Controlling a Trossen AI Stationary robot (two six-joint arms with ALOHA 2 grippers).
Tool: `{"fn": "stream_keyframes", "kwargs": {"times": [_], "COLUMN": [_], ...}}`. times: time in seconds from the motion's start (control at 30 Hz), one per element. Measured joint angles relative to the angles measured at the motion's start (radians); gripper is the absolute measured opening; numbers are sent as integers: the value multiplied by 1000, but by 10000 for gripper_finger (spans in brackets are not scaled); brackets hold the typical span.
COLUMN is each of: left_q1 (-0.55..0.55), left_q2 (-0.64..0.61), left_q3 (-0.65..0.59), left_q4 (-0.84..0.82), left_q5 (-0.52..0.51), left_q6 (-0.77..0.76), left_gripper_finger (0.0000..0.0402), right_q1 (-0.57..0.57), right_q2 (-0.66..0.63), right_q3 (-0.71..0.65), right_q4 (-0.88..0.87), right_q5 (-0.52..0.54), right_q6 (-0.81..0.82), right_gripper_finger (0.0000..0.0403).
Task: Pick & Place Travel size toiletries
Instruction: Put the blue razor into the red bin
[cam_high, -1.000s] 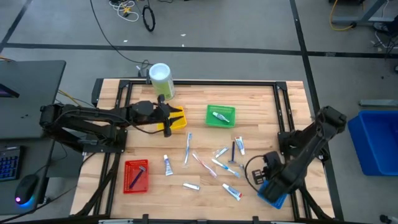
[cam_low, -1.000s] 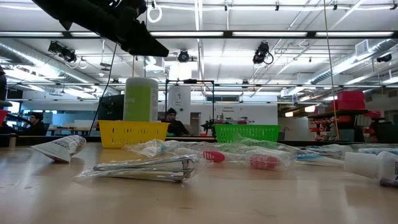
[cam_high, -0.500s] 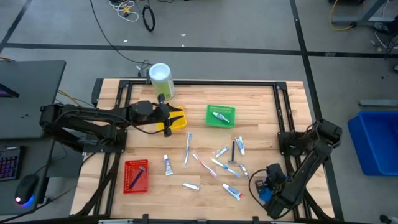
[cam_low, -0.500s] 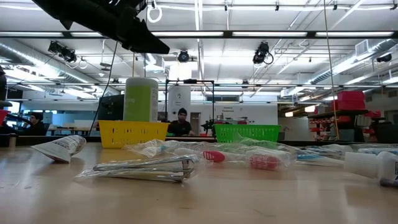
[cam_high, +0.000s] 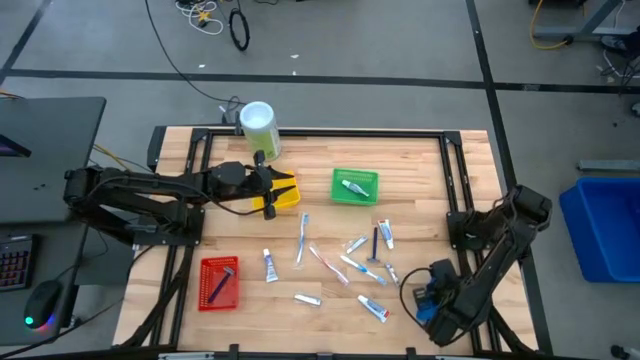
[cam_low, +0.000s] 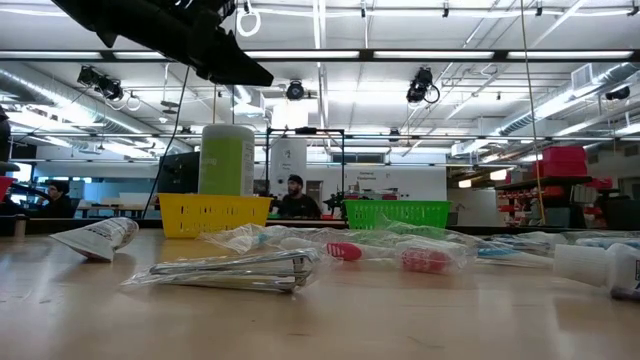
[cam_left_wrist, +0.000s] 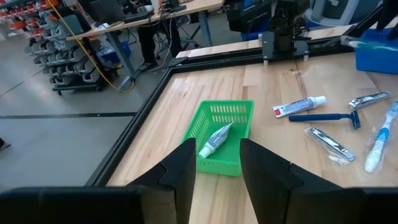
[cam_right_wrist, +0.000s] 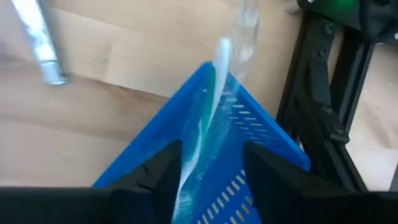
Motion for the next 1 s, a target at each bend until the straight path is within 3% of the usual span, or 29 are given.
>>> {"fn": "stream_keyframes", "kwargs": {"times": [0.2,0.47,0.63,0.77,1.0], "left_q1": [0,0,-1,-19,-106], "left_q2": [0,0,0,0,37], "left_q3": [0,0,0,0,-3], "left_q4": [56,59,59,58,46], "left_q5": [0,3,135,246,308], "left_q6": [0,-41,-100,-143,-266], "left_gripper_finger": [133,133,133,133,133], "right_q1": [-42,-88,-167,-257,-437], "right_q2": [-134,-188,-188,-188,-188], "right_q3": [0,0,0,0,0], "right_q4": [-2,3,1,19,89], "right_q5": [128,667,900,995,1010], "right_q6": [-120,-393,-584,-724,-1026], "right_gripper_finger": [228,248,247,238,223]}}
